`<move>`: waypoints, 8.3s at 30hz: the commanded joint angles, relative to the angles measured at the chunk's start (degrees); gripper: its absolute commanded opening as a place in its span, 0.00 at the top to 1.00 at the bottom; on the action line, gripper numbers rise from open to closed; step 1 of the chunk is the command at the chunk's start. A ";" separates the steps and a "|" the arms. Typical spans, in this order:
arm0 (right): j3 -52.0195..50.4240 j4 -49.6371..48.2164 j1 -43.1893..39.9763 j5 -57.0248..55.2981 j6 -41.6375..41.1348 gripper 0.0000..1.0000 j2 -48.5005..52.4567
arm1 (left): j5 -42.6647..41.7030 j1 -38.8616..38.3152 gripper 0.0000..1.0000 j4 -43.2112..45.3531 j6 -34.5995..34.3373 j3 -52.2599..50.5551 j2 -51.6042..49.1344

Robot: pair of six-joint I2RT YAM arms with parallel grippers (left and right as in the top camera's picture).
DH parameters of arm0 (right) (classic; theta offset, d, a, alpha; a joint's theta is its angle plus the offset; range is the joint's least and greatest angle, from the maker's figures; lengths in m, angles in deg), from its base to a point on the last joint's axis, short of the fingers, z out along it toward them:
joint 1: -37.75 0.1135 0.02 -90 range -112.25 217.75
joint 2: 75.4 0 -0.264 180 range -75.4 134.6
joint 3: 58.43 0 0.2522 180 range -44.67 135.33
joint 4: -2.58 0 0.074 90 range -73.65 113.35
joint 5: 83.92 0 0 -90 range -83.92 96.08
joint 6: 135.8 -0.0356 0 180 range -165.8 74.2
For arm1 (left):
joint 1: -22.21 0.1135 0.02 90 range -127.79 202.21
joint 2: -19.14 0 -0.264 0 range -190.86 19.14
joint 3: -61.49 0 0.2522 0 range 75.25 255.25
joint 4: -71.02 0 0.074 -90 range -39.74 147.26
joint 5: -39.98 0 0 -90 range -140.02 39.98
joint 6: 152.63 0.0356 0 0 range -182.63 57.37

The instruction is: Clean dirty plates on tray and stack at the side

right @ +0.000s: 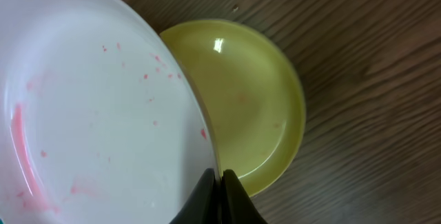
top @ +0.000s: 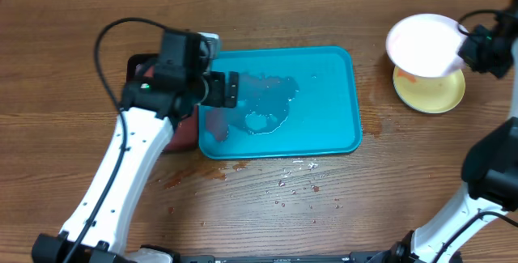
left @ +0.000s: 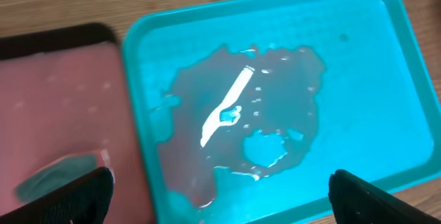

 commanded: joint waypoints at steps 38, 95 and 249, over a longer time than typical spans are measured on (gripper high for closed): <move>-9.53 0.11 1.18 14.71 0.31 0.00 -13.73 | 0.68 -3.52 0.00 -0.44 0.83 0.90 3.93; -50.58 -4.11 48.24 3.69 -5.81 0.00 -76.89 | 0.55 -3.52 0.00 -21.09 -14.19 -28.06 65.29; -104.89 -44.65 47.98 1.81 13.75 0.00 -118.05 | -6.91 18.45 0.00 26.80 5.81 -70.36 85.18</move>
